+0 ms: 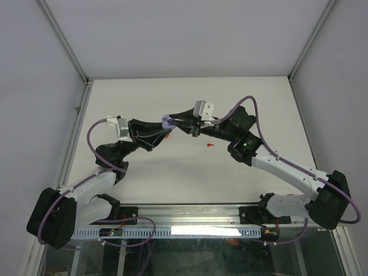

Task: Insert the wireless bluetooth earbuds into the charging case
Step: Place the earbud in the charging case.

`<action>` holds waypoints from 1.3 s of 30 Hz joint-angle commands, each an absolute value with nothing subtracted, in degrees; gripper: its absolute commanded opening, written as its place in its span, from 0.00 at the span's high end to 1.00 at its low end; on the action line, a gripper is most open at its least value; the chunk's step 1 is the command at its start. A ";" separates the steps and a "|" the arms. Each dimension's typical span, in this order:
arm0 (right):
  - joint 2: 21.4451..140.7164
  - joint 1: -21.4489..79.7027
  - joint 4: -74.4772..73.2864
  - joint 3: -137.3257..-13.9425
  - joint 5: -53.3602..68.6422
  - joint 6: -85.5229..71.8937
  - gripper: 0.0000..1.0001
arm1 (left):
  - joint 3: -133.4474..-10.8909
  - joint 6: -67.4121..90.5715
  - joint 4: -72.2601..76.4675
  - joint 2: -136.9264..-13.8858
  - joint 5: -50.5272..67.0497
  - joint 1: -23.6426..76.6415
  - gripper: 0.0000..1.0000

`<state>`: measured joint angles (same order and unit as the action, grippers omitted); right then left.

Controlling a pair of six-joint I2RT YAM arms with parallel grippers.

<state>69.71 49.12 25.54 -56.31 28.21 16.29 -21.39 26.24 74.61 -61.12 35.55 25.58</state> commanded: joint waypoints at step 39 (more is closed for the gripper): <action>64.47 49.75 24.55 -56.64 25.12 9.74 0.50 | -21.05 19.69 72.05 -57.06 29.27 26.63 1.00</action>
